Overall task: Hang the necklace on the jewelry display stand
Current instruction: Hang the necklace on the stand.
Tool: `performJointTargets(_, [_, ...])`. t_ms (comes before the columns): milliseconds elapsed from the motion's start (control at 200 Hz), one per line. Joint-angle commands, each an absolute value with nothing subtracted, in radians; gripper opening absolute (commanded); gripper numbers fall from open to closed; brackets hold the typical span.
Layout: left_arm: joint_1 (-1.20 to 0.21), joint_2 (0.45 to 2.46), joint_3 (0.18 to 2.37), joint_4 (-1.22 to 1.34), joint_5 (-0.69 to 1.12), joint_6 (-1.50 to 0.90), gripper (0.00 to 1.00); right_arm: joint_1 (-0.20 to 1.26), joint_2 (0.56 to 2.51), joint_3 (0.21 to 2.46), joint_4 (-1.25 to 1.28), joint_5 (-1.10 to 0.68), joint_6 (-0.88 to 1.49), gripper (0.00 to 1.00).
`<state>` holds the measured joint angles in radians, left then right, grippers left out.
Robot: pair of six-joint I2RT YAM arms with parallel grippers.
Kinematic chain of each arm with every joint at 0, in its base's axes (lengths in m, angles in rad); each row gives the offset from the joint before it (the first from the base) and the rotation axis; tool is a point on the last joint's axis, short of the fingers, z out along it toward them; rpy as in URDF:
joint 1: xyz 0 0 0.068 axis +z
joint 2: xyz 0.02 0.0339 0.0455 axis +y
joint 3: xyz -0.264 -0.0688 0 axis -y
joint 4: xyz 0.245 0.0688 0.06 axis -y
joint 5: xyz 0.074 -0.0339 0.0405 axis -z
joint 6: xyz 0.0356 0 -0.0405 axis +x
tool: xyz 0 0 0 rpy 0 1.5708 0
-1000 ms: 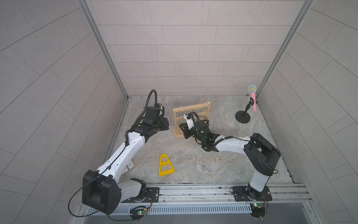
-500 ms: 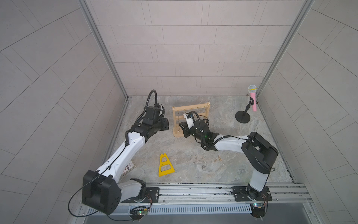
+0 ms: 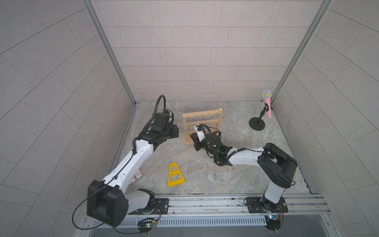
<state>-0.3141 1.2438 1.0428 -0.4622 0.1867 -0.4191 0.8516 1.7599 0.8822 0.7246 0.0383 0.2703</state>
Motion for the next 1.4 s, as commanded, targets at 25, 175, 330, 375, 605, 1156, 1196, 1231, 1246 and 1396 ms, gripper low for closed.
performJointTargets(25, [-0.307, 1.200, 1.038, -0.469, 0.184, -0.437, 0.30, 0.883, 1.769, 0.850, 0.854, 0.163, 0.210, 0.18])
performJointTargets(175, [-0.305, 1.194, 1.023, -0.468, 0.186, -0.436, 0.30, 0.903, 1.812, 0.854, 0.943, 0.222, 0.172, 0.16])
performJointTargets(330, [-0.303, 1.184, 1.023, -0.466, 0.191, -0.434, 0.30, 0.906, 1.845, 0.889, 0.949, 0.236, 0.164, 0.14])
performJointTargets(375, [-0.300, 1.180, 1.021, -0.466, 0.193, -0.435, 0.30, 0.905, 1.856, 0.900, 0.947, 0.238, 0.159, 0.14])
performJointTargets(605, [-0.293, 1.174, 1.006, -0.454, 0.198, -0.443, 0.30, 0.888, 1.888, 0.937, 0.933, 0.231, 0.166, 0.14])
performJointTargets(1156, [-0.291, 1.188, 1.002, -0.440, 0.202, -0.447, 0.30, 0.851, 1.904, 0.942, 0.953, 0.148, 0.196, 0.13])
performJointTargets(1196, [-0.291, 1.188, 1.002, -0.440, 0.201, -0.446, 0.30, 0.851, 1.905, 0.942, 0.953, 0.141, 0.196, 0.13])
performJointTargets(1231, [-0.291, 1.189, 1.002, -0.440, 0.202, -0.446, 0.30, 0.851, 1.905, 0.941, 0.954, 0.133, 0.196, 0.14])
performJointTargets(1246, [-0.291, 1.188, 1.003, -0.442, 0.202, -0.446, 0.30, 0.851, 1.905, 0.940, 0.956, 0.130, 0.196, 0.14])
performJointTargets(1396, [-0.287, 1.189, 1.003, -0.441, 0.202, -0.446, 0.30, 0.851, 1.910, 0.942, 0.958, 0.129, 0.201, 0.14])
